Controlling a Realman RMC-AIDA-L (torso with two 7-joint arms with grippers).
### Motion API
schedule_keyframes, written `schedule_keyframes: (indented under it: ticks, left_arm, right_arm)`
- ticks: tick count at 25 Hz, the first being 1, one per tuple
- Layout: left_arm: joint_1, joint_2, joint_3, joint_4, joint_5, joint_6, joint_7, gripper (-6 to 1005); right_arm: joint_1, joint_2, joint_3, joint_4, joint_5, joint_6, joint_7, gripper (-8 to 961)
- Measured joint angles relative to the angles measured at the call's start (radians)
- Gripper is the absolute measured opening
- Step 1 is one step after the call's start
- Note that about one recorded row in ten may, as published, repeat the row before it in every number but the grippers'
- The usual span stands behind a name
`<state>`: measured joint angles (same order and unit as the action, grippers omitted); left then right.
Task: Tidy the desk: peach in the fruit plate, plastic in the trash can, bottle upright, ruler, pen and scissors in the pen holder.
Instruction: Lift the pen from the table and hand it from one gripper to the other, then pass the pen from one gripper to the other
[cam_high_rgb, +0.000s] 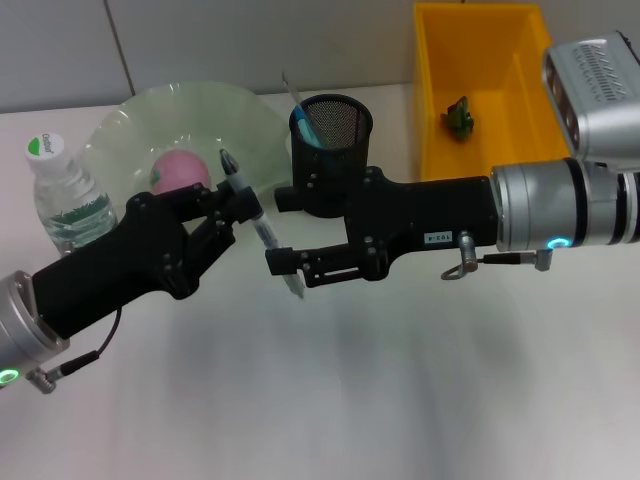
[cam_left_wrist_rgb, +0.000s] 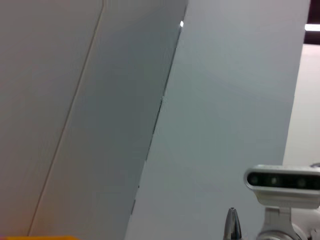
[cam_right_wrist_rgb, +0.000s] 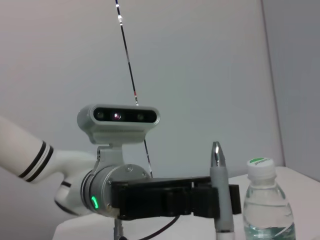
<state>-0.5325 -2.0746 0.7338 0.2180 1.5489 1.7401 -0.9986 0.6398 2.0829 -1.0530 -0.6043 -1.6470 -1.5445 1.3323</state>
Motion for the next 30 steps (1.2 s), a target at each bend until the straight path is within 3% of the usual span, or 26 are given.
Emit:
schedule_keyframes:
  ticks: [4, 9, 15, 29, 30]
  left_arm:
    - [0.007, 0.000, 0.000, -0.022, -0.046, 0.002, 0.000, 145]
    - [0.014, -0.001, -0.001, -0.049, -0.109, 0.013, 0.000, 144]
    - [0.016, -0.001, -0.001, -0.075, -0.153, 0.052, -0.007, 144]
    - [0.013, -0.003, -0.001, -0.147, -0.337, 0.087, -0.199, 145]
    - [0.012, -0.003, -0.001, -0.151, -0.340, 0.086, -0.206, 145]
  right_arm:
    - [-0.026, 0.000, 0.000, 0.001, 0.020, 0.000, -0.009, 710]
    - [-0.079, 0.001, 0.000, 0.009, 0.061, -0.005, -0.076, 799]
    - [-0.141, 0.002, -0.007, 0.107, 0.196, -0.021, -0.278, 798]
    - [-0.149, 0.004, -0.004, 0.351, 0.376, -0.119, -0.694, 796]
    - [-0.144, 0.007, -0.008, 0.398, 0.416, -0.130, -0.794, 796]
